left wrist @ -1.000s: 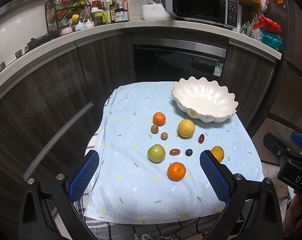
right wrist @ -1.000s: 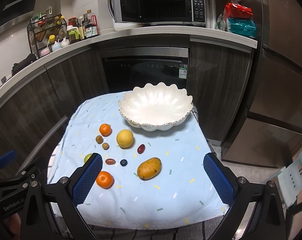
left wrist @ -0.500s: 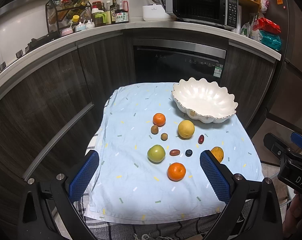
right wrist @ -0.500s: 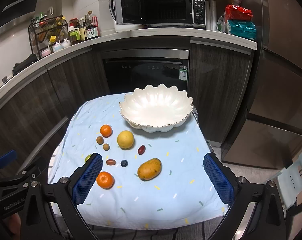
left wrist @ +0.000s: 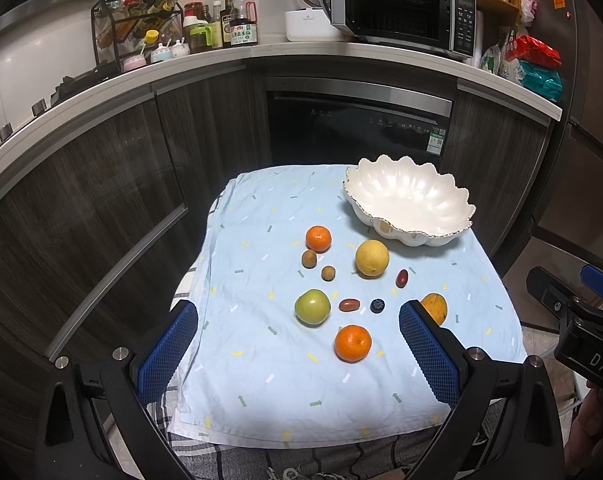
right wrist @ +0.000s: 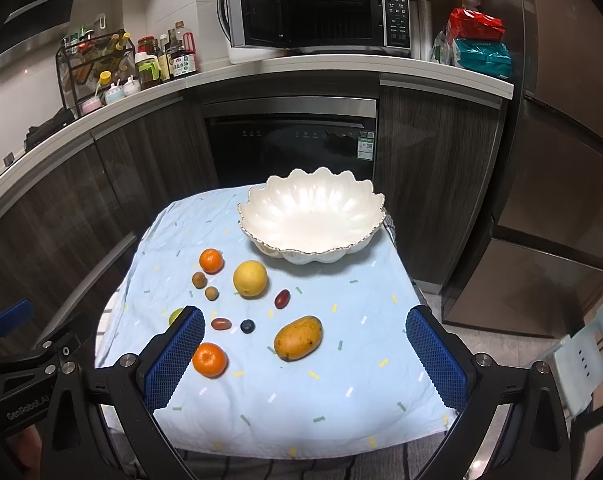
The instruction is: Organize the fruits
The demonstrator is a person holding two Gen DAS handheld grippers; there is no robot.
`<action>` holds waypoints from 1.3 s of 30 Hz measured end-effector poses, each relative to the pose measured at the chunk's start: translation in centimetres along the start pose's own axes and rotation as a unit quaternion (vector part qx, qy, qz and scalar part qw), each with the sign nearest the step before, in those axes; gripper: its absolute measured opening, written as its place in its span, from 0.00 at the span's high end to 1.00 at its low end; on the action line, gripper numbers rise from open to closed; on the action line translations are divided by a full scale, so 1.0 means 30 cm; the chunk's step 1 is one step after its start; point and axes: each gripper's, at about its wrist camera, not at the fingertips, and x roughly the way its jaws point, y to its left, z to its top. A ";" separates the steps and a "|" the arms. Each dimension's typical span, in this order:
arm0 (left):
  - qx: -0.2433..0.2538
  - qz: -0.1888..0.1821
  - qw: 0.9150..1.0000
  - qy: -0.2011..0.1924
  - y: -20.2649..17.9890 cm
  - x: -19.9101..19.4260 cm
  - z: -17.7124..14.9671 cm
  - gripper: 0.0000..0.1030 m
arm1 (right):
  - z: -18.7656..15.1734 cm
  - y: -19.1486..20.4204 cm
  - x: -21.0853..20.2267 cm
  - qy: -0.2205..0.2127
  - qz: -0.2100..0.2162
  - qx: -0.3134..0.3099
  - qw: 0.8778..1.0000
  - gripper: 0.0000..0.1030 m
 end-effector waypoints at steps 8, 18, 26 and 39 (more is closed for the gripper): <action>0.000 0.000 1.000 0.000 0.001 0.003 -0.004 0.01 | 0.001 0.000 0.000 0.000 0.000 0.000 1.000 0.01; 0.000 -0.001 1.000 0.000 0.003 0.003 -0.002 0.01 | 0.000 0.001 0.000 0.000 0.000 0.000 1.000 0.01; 0.000 -0.001 1.000 0.004 0.006 0.013 -0.007 0.01 | -0.002 0.004 0.005 0.002 0.000 -0.001 1.000 0.01; 0.024 -0.017 1.000 0.011 -0.028 0.062 -0.007 0.01 | 0.007 0.004 0.046 0.014 0.008 -0.003 1.000 0.01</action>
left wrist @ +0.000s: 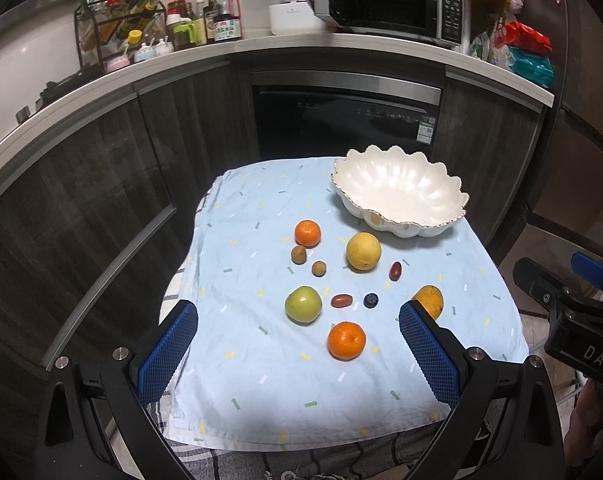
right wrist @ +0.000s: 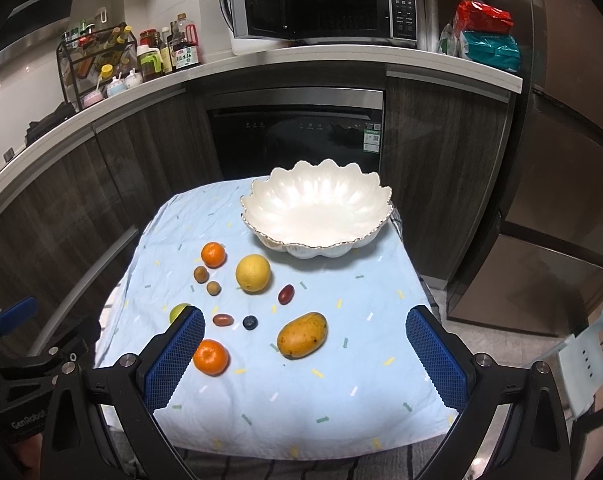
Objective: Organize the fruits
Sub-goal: 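Grasp the tangerine with the left tool while the right tool grasps the mango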
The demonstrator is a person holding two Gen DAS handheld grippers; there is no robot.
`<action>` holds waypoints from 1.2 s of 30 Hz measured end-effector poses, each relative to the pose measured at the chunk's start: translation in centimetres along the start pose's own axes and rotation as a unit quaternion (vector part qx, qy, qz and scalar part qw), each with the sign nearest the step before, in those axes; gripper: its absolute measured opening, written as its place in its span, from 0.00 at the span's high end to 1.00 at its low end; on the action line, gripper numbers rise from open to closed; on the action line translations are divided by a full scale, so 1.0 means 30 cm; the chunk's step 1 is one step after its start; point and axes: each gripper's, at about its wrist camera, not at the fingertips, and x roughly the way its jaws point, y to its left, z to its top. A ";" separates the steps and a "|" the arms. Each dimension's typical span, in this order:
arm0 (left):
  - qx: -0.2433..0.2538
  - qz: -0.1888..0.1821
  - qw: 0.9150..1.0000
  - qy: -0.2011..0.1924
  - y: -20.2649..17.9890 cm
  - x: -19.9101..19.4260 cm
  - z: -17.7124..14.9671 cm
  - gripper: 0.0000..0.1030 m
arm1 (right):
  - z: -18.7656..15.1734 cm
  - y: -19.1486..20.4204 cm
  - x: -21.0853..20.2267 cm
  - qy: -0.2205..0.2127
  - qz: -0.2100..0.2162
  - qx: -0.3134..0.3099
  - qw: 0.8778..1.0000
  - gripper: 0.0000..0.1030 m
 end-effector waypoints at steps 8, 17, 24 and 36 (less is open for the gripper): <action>0.017 -0.011 1.000 0.004 -0.024 0.049 0.016 0.01 | 0.019 -0.008 0.042 0.004 -0.005 -0.003 1.000 0.01; 0.027 -0.007 1.000 0.012 -0.030 0.120 0.022 0.02 | 0.034 -0.002 0.119 0.014 -0.003 -0.011 1.000 0.01; 0.033 -0.011 0.999 0.027 -0.048 0.190 0.002 0.03 | 0.026 -0.006 0.199 0.025 0.004 -0.027 0.999 0.01; 0.066 -0.015 0.997 0.042 -0.117 0.302 -0.063 0.06 | -0.031 -0.009 0.349 0.043 0.035 -0.093 0.994 0.01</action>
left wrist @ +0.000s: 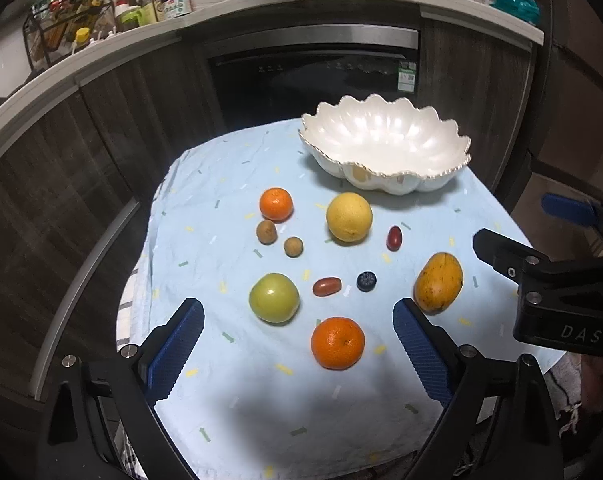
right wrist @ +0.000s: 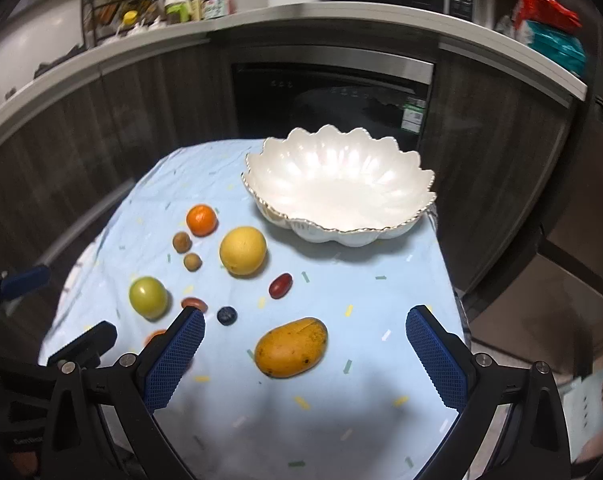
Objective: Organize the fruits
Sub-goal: 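Grasp the tangerine with the left tool while the right tool grasps the mango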
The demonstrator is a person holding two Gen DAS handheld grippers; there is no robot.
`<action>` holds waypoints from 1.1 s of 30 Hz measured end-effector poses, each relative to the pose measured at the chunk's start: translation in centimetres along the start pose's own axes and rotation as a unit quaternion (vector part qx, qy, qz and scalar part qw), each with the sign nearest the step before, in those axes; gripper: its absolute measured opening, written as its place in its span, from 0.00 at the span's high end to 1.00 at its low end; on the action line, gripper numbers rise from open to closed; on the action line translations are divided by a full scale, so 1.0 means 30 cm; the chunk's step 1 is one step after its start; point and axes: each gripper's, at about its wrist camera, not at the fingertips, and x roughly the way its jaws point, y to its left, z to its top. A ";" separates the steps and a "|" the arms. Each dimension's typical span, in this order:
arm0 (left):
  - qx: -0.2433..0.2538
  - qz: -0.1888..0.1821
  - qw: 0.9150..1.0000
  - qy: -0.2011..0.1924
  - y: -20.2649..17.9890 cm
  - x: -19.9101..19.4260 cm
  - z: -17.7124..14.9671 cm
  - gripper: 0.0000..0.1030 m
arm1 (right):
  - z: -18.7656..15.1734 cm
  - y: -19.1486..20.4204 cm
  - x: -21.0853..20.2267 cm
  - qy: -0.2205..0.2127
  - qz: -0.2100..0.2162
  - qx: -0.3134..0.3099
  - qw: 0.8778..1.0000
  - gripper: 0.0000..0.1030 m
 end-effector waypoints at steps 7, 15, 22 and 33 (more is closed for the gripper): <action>0.017 -0.015 1.000 0.013 -0.048 0.076 -0.038 0.06 | -0.026 0.003 0.085 0.014 0.023 -0.038 0.999 0.01; 0.008 -0.033 0.998 0.050 -0.055 0.188 -0.075 0.13 | -0.068 0.003 0.184 0.039 0.035 -0.040 0.998 0.01; 0.003 -0.040 0.997 0.073 -0.056 0.249 -0.100 0.22 | -0.094 0.012 0.251 0.054 0.039 -0.040 0.997 0.01; 0.008 -0.048 0.995 0.088 -0.066 0.308 -0.116 0.36 | -0.120 0.031 0.322 0.065 0.039 -0.035 0.997 0.05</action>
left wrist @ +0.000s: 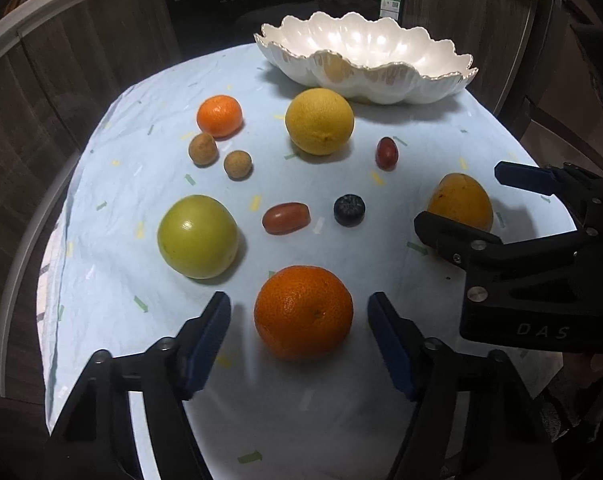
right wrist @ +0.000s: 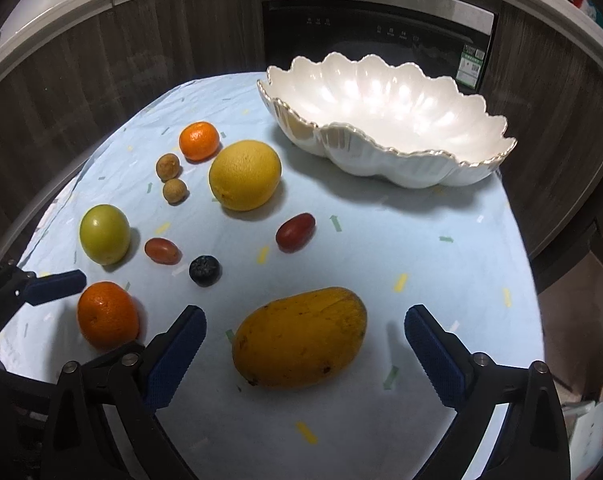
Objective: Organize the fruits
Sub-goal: 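Grasp the tangerine with the left tool while the right tool grasps the mango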
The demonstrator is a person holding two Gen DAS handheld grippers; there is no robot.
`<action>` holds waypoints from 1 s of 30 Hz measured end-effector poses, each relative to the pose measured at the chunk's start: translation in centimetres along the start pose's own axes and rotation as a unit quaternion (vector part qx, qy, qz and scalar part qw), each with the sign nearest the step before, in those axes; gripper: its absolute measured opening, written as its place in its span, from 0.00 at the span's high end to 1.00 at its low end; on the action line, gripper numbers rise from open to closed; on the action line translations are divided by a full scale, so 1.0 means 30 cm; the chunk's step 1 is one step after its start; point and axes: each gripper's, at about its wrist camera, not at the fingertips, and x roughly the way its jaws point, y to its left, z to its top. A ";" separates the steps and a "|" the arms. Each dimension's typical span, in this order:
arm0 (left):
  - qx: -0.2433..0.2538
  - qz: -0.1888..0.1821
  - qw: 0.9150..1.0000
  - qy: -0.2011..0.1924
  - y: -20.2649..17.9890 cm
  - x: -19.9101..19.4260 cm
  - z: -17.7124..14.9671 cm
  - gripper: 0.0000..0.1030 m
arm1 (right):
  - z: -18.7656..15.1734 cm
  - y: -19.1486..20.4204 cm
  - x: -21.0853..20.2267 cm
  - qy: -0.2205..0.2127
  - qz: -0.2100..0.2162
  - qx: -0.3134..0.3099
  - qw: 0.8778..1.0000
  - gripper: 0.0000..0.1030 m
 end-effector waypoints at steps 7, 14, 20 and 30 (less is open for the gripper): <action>-0.006 -0.001 1.000 0.005 0.011 0.016 -0.002 0.44 | -0.019 0.000 0.031 0.006 0.000 0.009 1.000 0.11; 0.003 -0.007 1.000 0.001 -0.004 0.017 -0.004 0.54 | -0.038 0.000 0.052 0.011 0.001 0.013 1.000 0.24; 0.006 -0.003 1.000 -0.001 -0.012 0.016 -0.004 0.55 | -0.039 0.001 0.046 -0.001 -0.006 0.009 1.000 0.34; 0.002 0.000 1.000 -0.017 -0.002 -0.012 0.003 0.56 | -0.020 0.000 0.013 -0.011 -0.014 0.013 1.000 0.35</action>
